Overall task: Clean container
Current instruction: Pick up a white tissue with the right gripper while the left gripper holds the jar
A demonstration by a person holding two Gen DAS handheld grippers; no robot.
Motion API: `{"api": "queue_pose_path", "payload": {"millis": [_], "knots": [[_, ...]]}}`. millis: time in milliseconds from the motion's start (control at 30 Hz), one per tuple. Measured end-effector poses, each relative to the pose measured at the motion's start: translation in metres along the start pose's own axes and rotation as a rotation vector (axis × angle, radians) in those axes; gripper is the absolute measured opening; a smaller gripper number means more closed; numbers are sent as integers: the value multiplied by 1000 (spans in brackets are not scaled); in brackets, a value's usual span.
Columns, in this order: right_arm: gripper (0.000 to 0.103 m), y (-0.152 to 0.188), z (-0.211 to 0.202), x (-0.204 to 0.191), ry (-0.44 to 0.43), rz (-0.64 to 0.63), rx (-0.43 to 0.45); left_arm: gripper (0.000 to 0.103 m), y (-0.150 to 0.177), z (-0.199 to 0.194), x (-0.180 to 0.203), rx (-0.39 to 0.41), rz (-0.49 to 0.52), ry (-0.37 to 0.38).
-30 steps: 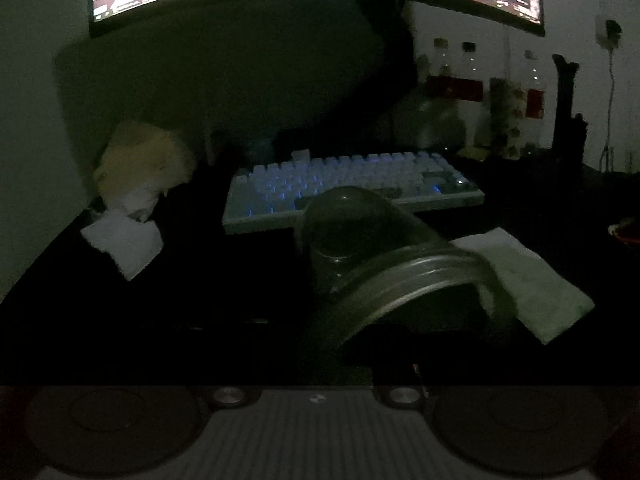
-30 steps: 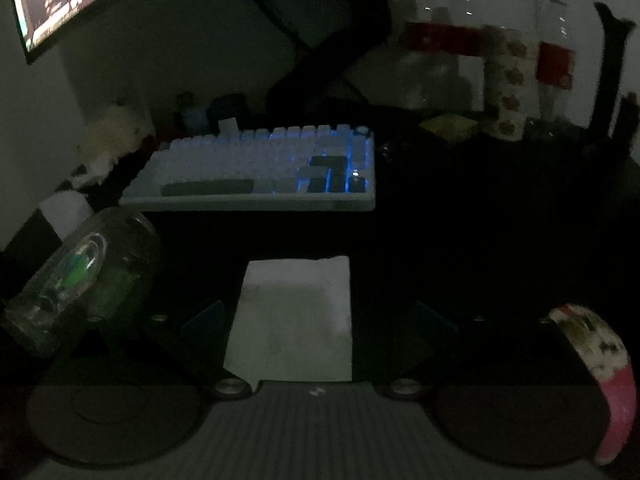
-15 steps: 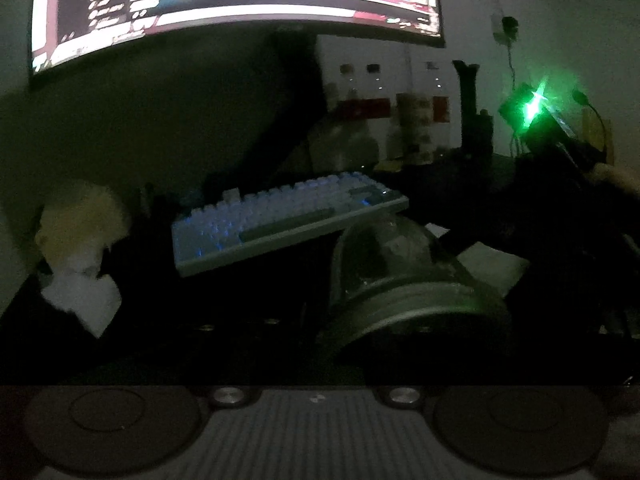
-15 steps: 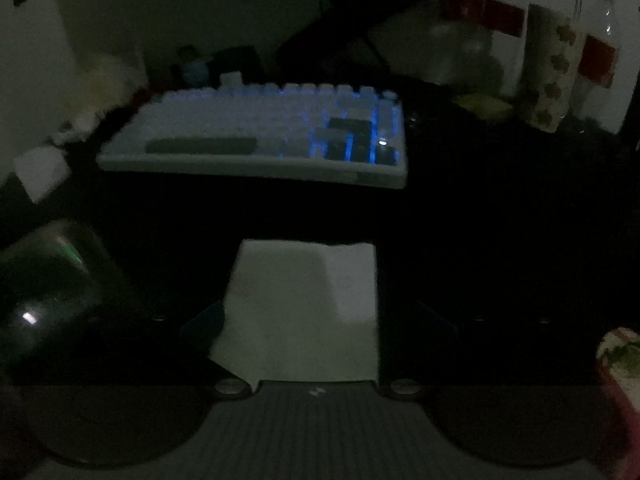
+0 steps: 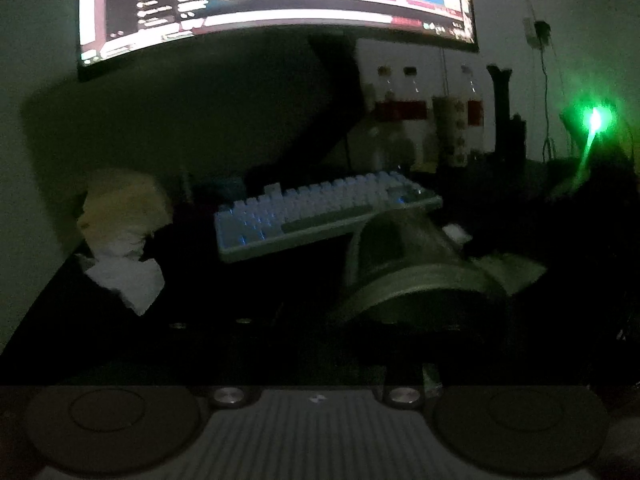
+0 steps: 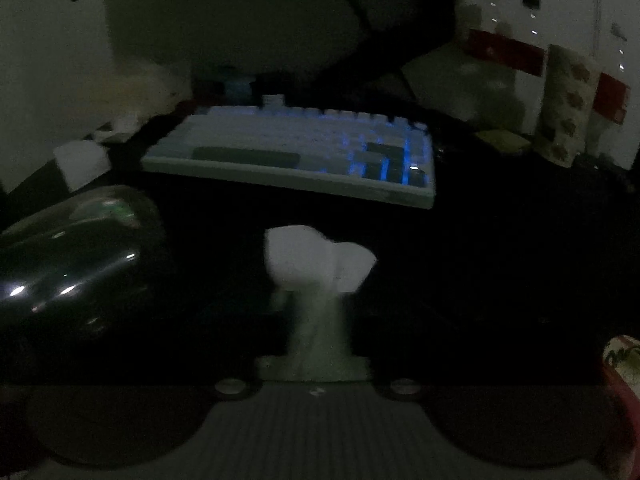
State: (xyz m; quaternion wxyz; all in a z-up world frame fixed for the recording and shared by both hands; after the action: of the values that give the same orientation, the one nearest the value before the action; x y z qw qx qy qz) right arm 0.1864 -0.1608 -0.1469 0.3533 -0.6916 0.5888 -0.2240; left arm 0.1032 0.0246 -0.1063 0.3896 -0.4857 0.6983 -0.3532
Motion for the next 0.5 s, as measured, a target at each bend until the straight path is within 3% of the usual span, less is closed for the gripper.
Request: {"api": "queue_pose_path", "payload": {"millis": [33,133,267,433,500], "knots": [[10,1,-1,-1,-5,-4,9,46,-1,-5,-3,-10,-16,-13],[9,2,-5,1,-41,28,29,50,-6,-20,-12,-41,-67,-23],[8,-5,-23,11,-77,93,70,51,-14,-42,-17,-83,-128,-5],[8,-23,-54,12,-109,106,145,51,-22,-57,-11,-104,-127,5],[8,-30,-70,6,-159,117,174,52,-22,-61,-6,-126,-133,29]]}}
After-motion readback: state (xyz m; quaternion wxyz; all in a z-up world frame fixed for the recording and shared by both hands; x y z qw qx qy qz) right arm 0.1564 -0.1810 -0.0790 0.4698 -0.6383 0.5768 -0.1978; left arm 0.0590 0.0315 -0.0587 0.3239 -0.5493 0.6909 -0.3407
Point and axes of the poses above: each gripper's, at about its wrist camera, not at the fingertips, and z roughly the way its jaws point, x to its right, y to its underside, the point moved 10 cm from there along z, roughly the way its jaws point, and after that the axes turned 7 degrees about z, right-handed, at the moved point
